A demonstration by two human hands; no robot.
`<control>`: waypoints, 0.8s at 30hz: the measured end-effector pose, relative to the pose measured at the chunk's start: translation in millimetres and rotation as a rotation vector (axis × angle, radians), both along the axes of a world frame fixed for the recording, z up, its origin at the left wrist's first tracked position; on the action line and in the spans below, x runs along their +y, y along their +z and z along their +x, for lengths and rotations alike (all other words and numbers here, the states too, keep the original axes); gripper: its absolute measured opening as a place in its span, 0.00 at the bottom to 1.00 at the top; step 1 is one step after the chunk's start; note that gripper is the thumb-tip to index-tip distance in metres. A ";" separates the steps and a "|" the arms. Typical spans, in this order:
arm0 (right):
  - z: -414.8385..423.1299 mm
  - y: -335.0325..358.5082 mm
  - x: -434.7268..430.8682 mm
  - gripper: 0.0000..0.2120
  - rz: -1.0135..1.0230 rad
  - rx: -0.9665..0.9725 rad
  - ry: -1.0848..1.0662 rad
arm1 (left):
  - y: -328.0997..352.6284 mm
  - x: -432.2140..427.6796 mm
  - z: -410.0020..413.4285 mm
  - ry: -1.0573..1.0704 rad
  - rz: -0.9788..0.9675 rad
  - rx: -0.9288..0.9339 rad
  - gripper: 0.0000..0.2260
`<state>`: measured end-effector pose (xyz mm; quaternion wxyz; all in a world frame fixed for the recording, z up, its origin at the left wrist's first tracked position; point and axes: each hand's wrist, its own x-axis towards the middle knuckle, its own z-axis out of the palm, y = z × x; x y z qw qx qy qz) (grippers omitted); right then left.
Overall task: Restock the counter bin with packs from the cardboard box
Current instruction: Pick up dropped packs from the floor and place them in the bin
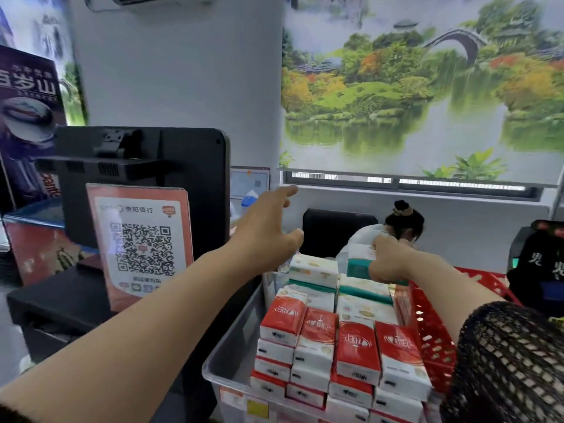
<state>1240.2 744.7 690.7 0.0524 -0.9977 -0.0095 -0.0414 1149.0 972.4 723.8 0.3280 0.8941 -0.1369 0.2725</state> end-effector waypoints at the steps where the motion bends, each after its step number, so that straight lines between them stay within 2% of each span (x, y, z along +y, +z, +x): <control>1: 1.2 -3.3 3.0 0.24 0.018 0.016 0.000 | 1.6 -4.9 1.7 -0.008 -0.008 0.000 0.30; 10: 22.3 -18.6 4.9 0.27 0.016 0.056 0.026 | -3.5 -29.0 20.1 -0.034 0.027 0.003 0.28; 17: 33.6 -25.3 3.2 0.21 0.010 0.146 0.032 | -6.6 -29.2 32.2 -0.034 -0.007 -0.014 0.28; 21: 40.1 -34.2 6.5 0.27 0.041 0.177 0.015 | -11.3 -28.9 37.1 -0.043 0.010 0.001 0.28; 24: 40.5 -36.6 7.8 0.26 0.016 0.192 0.024 | -16.4 -27.8 39.9 -0.045 0.007 0.032 0.28</control>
